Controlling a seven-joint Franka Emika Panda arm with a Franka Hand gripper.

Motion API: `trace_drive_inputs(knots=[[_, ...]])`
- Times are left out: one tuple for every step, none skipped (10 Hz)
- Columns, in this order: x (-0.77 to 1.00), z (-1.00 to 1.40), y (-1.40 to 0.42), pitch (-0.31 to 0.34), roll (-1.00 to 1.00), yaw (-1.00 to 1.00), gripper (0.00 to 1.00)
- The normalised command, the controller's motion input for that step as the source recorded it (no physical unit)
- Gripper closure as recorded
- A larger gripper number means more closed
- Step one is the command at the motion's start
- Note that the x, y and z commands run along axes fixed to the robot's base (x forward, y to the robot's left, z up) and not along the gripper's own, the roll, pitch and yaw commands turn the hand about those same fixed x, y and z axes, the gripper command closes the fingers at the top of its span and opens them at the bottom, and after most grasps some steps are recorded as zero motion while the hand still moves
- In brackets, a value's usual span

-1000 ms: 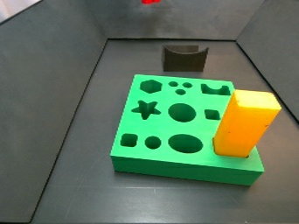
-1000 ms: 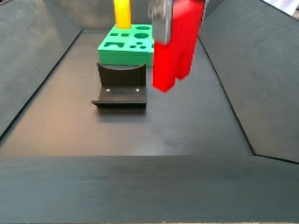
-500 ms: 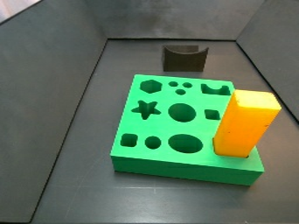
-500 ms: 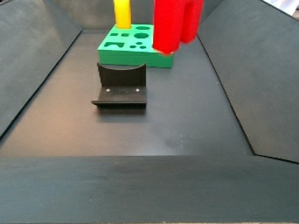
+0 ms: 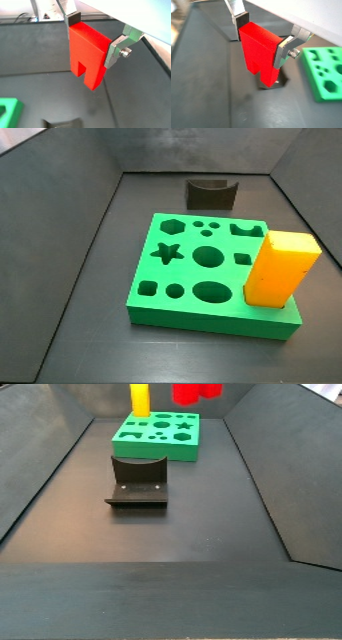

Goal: Pick up the double-square object. Move up. Move to above the board. Insert the double-square object.
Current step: Move to above the board.

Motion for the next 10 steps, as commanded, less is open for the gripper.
trace_drive_inputs(knots=[[-0.02,0.05,-1.0,0.022,0.02,-1.0,1.0],[-0.02,0.05,-1.0,0.026,0.01,-1.0,1.0],[-0.03,0.05,-1.0,0.029,0.0,-1.0,1.0],[-0.03,0.06,-1.0,0.032,0.0,-1.0,1.0],[-0.03,0.06,-1.0,0.044,-0.01,-1.0,1.0],[-0.03,0.06,-1.0,0.051,-0.02,-1.0,1.0],[-0.03,0.06,-1.0,0.052,-0.04,-0.78,1.0],[-0.03,0.06,-1.0,0.048,-0.05,-0.61,1.0],[-0.03,0.07,-1.0,0.051,-0.04,-0.33,1.0],[-0.02,0.07,-1.0,0.058,-0.05,-0.19,1.0]])
